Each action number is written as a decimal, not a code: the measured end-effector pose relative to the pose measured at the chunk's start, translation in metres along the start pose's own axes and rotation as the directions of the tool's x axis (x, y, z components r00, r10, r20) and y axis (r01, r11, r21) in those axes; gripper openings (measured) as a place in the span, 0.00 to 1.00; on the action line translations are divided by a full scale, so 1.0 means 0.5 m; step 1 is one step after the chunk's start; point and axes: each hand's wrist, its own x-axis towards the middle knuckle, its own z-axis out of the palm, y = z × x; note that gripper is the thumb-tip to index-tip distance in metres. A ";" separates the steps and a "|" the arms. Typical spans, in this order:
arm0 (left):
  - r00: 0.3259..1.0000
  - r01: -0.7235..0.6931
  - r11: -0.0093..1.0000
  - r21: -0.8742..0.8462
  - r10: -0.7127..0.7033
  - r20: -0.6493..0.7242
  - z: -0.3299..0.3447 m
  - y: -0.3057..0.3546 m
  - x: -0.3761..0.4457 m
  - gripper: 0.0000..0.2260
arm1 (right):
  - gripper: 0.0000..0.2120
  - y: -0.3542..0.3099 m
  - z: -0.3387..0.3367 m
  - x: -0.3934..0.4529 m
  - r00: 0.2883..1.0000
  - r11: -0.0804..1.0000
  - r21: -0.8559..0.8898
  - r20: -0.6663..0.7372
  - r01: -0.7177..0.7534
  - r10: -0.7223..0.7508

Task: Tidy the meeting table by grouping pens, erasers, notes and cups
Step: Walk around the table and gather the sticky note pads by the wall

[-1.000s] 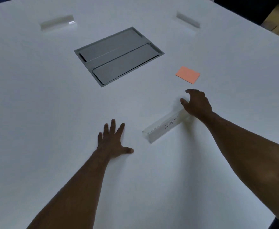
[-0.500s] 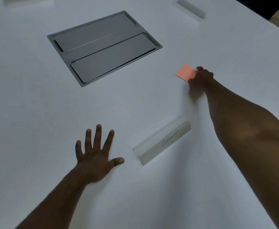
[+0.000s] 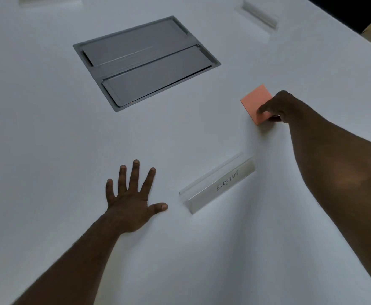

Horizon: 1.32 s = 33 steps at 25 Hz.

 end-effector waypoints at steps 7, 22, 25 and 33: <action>0.999 0.031 0.999 -0.031 -0.031 -0.019 -0.015 0.013 -0.024 0.38 | 0.29 -0.020 -0.011 -0.227 0.974 0.878 0.432 -0.005 0.208 -0.228; 0.931 0.176 0.933 -0.314 -0.261 -0.254 0.188 -0.040 -0.579 0.25 | 0.06 0.173 0.262 -0.874 0.800 0.878 0.166 0.364 0.448 -0.477; 0.848 0.297 0.896 -0.330 -0.406 -0.341 0.305 -0.075 -0.752 0.26 | 0.09 0.208 0.293 -0.981 0.718 0.842 0.136 0.464 0.521 -0.519; 0.484 0.614 0.529 -0.586 -0.839 -0.250 0.545 -0.112 -1.061 0.43 | 0.09 0.289 0.386 -1.303 0.441 0.724 0.173 0.692 0.668 -0.572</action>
